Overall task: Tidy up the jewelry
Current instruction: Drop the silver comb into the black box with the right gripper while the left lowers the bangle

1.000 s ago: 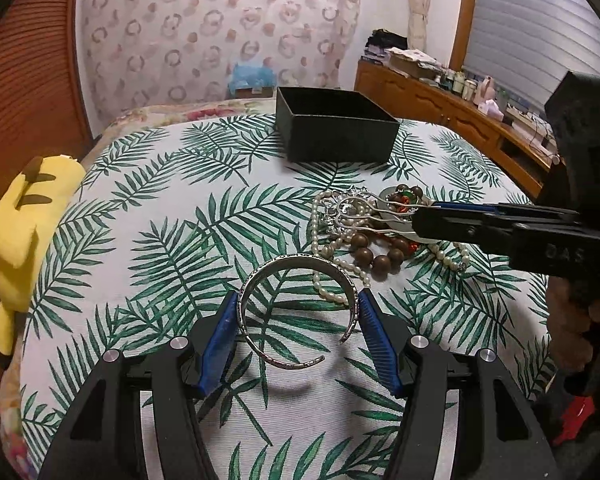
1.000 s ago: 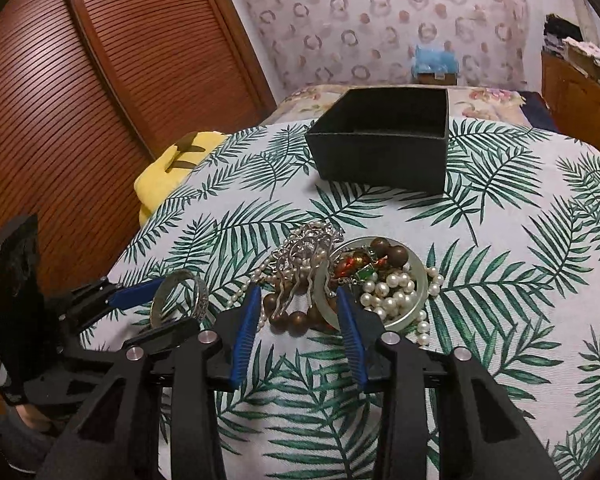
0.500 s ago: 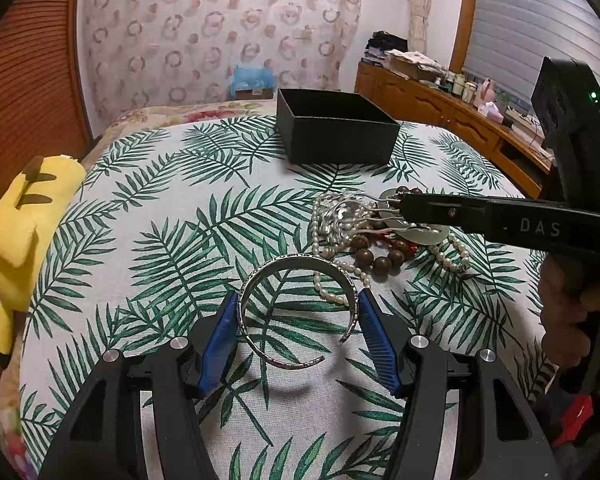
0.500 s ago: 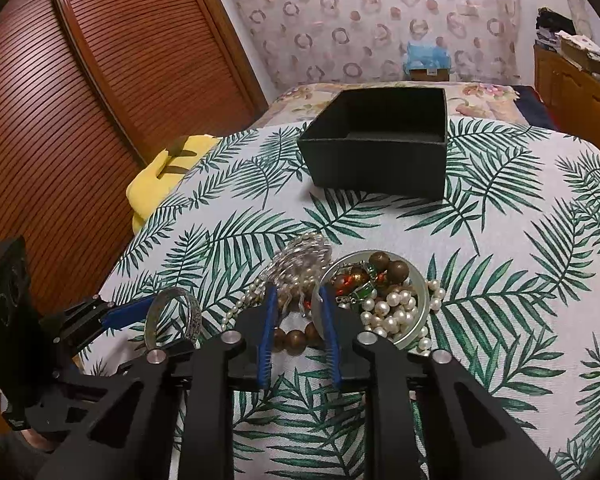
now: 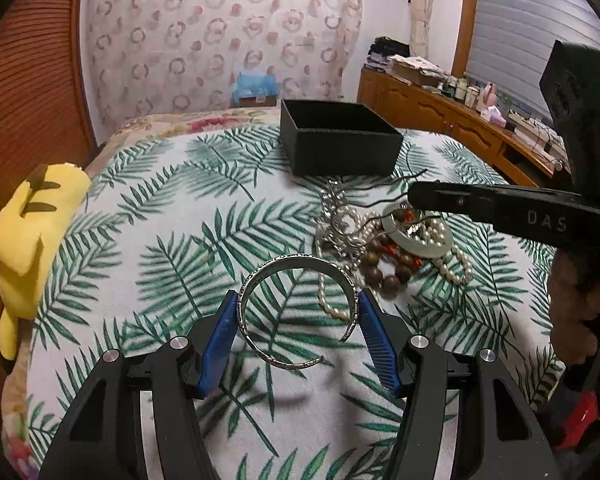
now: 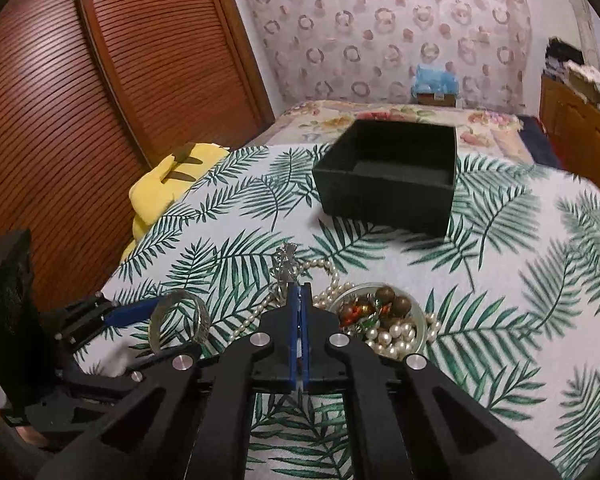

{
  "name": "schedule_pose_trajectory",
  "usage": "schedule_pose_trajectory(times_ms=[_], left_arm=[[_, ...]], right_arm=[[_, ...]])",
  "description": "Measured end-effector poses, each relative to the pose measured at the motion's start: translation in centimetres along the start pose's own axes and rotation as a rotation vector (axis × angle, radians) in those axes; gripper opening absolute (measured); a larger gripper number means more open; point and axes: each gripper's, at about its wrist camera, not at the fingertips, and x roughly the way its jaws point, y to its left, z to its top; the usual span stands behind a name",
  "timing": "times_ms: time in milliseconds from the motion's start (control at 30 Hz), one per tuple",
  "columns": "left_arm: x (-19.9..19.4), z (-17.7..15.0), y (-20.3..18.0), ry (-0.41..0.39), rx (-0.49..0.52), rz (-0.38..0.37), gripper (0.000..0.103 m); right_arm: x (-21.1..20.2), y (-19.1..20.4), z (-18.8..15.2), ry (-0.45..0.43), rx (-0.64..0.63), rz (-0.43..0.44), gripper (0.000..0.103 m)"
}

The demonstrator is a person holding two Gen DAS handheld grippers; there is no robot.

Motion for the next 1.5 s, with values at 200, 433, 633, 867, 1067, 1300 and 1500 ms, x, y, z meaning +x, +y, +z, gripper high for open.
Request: schedule_pose_trajectory(times_ms=[200, 433, 633, 867, 1067, 1300, 1500], left_arm=[[-0.4, 1.6, 0.2, -0.039, 0.006, 0.011, 0.057], [0.2, 3.6, 0.5, -0.071, 0.01, 0.01, 0.057], [1.1, 5.7, 0.4, -0.098, 0.016, 0.005, 0.057], [2.6, 8.1, 0.5, -0.114, 0.027, 0.012, 0.057], [4.3, 10.5, 0.6, -0.117, 0.039, 0.029, 0.057], [6.4, 12.2, 0.3, -0.117, 0.068, 0.056, 0.057], [7.5, 13.5, 0.1, -0.115, 0.07, 0.041, 0.057]], right_arm=[[-0.8, -0.2, 1.5, -0.03, -0.035, -0.02, 0.002], [-2.2, -1.2, 4.4, -0.096, -0.055, -0.044, 0.002], [-2.1, -3.1, 7.4, -0.141, -0.052, -0.071, 0.002], [0.1, -6.3, 10.3, -0.16, -0.001, -0.087, 0.002], [4.6, -8.0, 10.4, -0.066, 0.043, -0.051, 0.002], [6.9, -8.1, 10.1, -0.007, 0.038, -0.043, 0.006], [5.4, -8.7, 10.5, -0.03, 0.013, -0.061, 0.041]])
